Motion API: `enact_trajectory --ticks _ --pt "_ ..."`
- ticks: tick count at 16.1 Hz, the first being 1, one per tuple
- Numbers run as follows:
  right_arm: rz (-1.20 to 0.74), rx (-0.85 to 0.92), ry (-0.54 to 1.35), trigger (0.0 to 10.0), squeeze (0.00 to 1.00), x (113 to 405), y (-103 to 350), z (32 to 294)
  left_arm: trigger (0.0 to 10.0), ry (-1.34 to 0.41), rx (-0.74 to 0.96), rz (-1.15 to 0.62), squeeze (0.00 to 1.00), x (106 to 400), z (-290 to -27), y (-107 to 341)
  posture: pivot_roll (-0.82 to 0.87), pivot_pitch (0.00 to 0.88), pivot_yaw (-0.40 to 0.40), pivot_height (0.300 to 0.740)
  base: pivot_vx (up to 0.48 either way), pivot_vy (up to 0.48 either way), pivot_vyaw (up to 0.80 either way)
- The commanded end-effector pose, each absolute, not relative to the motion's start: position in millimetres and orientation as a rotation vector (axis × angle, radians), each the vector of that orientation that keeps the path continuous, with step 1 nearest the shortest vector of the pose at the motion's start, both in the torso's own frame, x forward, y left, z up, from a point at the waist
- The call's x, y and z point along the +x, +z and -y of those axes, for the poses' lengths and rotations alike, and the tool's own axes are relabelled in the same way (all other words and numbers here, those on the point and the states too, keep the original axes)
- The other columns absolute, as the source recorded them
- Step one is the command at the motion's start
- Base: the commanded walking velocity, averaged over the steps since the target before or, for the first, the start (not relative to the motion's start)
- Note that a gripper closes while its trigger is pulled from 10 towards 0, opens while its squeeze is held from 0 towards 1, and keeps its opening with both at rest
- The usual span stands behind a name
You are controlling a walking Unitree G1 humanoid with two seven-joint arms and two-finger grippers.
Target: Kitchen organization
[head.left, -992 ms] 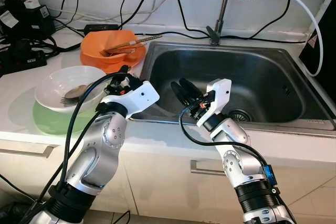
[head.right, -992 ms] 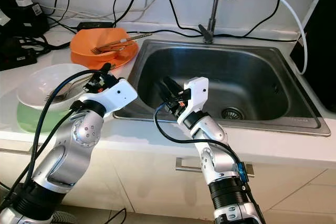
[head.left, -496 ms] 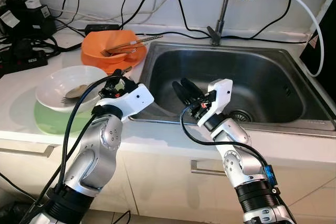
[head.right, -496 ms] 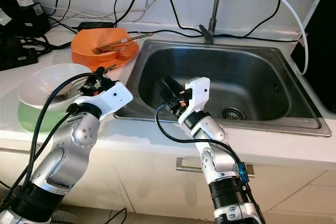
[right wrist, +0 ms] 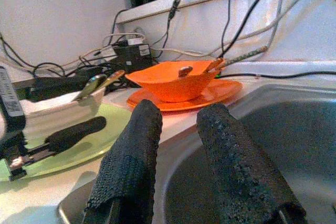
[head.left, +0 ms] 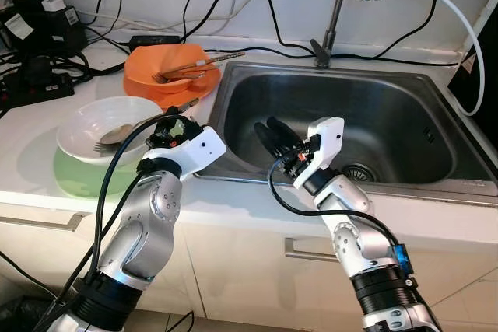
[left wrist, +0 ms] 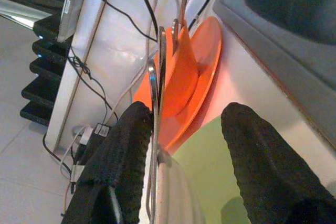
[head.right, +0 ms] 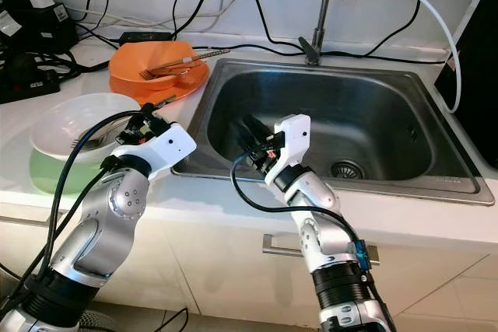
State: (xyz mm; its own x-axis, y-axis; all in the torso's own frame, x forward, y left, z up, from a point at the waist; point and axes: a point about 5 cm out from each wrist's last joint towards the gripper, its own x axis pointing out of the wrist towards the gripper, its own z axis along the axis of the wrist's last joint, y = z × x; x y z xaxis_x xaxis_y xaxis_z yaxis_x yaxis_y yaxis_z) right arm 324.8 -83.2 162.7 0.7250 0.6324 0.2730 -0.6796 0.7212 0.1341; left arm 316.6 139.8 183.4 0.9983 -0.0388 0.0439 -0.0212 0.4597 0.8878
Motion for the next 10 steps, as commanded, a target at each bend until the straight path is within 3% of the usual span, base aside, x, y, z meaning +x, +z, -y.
enact_trajectory --ticks 1,10 --pt "0.216 0.239 0.765 10.0 0.00 322.1 164.6 82.4 10.0 0.012 1.094 0.089 0.00 319.4 -139.9 190.8 0.09 0.021 -0.014 0.740 0.000 0.000 0.00" --pt "0.206 0.239 0.906 10.0 0.00 313.4 165.6 89.5 10.0 0.011 1.083 0.104 0.00 322.7 -136.9 194.3 0.09 0.027 -0.010 0.740 0.000 0.000 0.00"
